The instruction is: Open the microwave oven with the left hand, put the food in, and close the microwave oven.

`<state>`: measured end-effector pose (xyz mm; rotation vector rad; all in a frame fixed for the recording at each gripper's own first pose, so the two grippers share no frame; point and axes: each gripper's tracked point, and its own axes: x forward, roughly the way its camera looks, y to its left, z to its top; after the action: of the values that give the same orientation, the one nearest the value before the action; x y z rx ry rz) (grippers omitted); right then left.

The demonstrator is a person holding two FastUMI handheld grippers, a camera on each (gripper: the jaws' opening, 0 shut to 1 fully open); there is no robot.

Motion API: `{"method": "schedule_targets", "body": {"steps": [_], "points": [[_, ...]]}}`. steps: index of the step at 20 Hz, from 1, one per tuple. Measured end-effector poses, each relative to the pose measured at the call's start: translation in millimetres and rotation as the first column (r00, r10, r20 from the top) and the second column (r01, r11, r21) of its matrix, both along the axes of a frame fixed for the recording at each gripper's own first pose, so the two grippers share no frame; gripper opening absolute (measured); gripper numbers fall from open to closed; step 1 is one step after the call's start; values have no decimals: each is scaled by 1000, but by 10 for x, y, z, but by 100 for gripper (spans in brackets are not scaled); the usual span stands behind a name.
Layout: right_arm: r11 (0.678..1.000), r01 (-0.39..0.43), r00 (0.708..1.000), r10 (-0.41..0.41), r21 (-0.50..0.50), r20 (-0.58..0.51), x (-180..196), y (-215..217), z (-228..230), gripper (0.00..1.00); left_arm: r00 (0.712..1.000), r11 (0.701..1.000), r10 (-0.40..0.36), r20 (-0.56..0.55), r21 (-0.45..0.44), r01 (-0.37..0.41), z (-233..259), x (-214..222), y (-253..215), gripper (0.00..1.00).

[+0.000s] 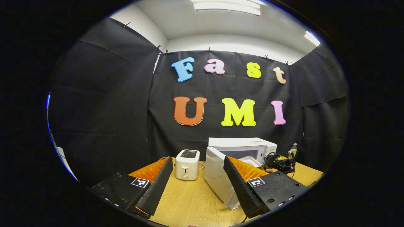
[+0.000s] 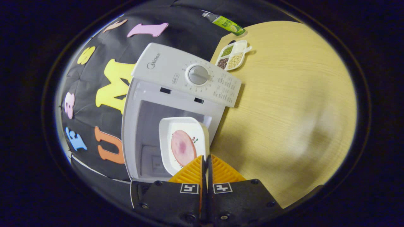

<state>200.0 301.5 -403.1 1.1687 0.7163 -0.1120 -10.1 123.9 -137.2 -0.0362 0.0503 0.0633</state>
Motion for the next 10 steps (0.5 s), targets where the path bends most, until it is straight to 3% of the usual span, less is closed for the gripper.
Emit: {"method": "schedule_targets", "body": {"steps": [1, 5, 10], "points": [[1000, -4, 1000, 4, -2, 2, 46, 61, -30, 0, 1000, 1000, 5, -3, -4, -5, -22, 5, 27, 96], [999, 35, 999, -35, 24, 24, 437, 188, -115, 4, 999, 999, 42, -18, -14, -42, -90, 17, 177, 97], [1000, 22, 999, -22, -3, 36, 943, 359, -291, 4, 997, 997, 69, -35, 27, -68, -131, -9, 294, 96]]}}
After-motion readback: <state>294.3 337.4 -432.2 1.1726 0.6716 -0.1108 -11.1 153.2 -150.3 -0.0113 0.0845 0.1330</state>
